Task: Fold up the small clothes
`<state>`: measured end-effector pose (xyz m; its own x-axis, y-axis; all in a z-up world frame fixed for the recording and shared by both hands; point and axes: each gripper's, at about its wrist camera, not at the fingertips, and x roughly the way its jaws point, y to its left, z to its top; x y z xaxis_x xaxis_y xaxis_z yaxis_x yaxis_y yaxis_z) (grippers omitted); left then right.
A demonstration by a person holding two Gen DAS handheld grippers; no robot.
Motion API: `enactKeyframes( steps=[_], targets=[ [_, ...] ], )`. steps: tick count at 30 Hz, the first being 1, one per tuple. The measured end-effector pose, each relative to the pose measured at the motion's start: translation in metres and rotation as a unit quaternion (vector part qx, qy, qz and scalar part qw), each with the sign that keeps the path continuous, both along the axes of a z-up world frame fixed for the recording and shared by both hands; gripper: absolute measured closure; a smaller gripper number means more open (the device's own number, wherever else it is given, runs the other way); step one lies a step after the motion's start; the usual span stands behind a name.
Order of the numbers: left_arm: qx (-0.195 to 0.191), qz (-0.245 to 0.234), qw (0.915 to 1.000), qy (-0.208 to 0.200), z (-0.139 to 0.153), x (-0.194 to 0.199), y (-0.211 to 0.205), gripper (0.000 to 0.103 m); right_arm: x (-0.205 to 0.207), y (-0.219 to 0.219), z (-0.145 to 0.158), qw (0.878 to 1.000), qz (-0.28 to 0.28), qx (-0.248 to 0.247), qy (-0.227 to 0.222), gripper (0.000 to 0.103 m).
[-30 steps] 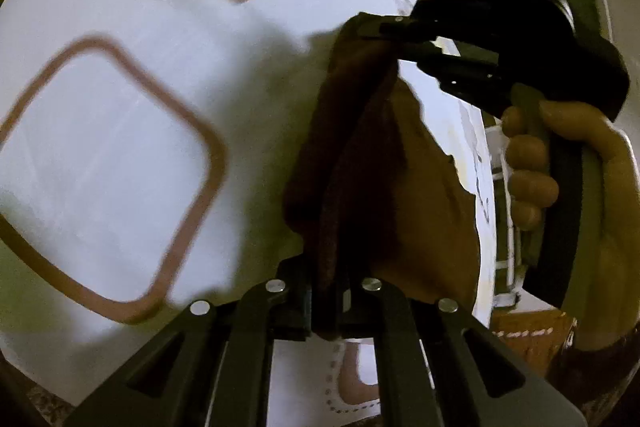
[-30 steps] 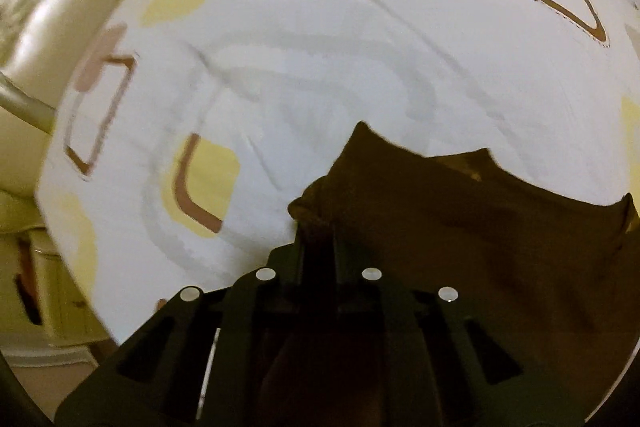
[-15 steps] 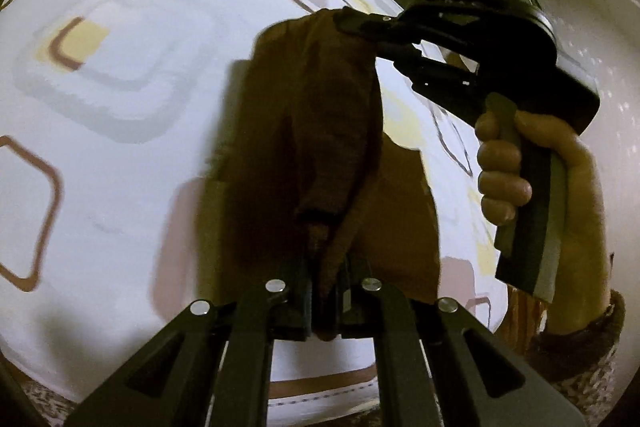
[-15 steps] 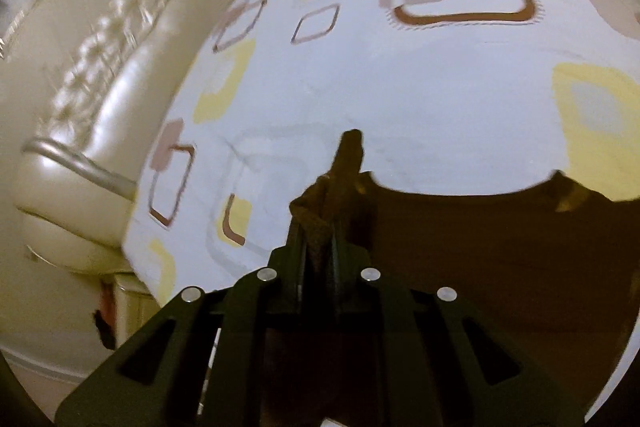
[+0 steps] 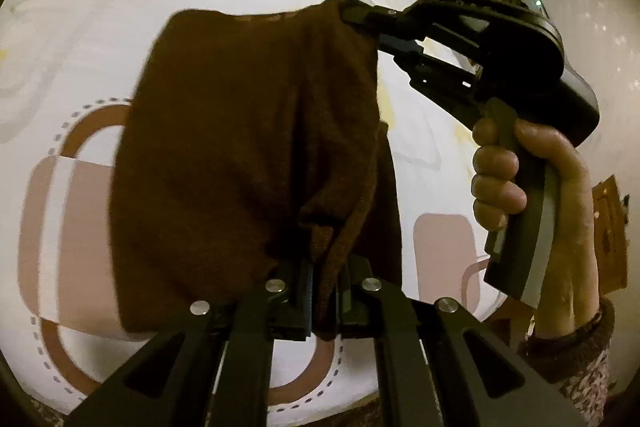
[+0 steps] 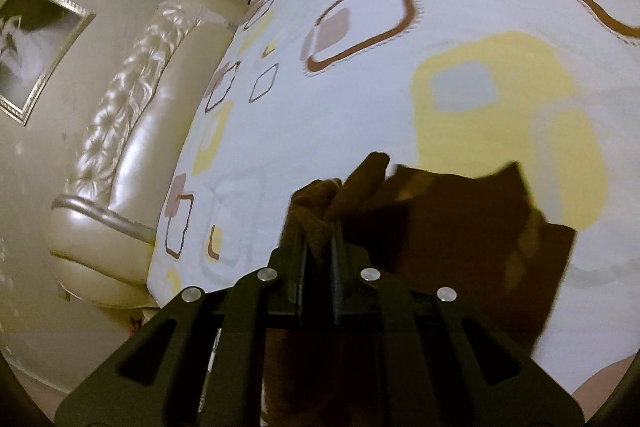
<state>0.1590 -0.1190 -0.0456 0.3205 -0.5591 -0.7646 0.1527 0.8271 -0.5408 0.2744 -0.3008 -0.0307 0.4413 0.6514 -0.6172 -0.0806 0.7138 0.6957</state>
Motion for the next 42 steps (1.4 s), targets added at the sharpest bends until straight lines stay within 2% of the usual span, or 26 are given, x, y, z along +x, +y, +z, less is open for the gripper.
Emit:
enactKeyframes(
  steps=[9, 17, 27, 42],
  targets=[
    [0.033, -0.023, 0.9992, 0.009, -0.015, 0.008, -0.04, 0.096, -0.006, -0.061, -0.039, 0.998, -0.039, 0.049, 0.014, 0.094],
    [0.054, -0.043, 0.9976, 0.001, -0.022, 0.01, -0.064, 0.095, -0.01, -0.09, -0.066, 0.995, -0.067, 0.075, 0.03, 0.094],
    [0.072, -0.048, 0.9963, 0.003, -0.029, 0.008, -0.072, 0.095, -0.01, -0.106, -0.09, 0.99, -0.087, 0.101, 0.039, 0.097],
    [0.107, -0.042, 0.9931, -0.021, -0.027, -0.013, -0.095, 0.091, -0.011, -0.104, -0.102, 0.99, -0.089, 0.1, 0.048, 0.097]
  ],
)
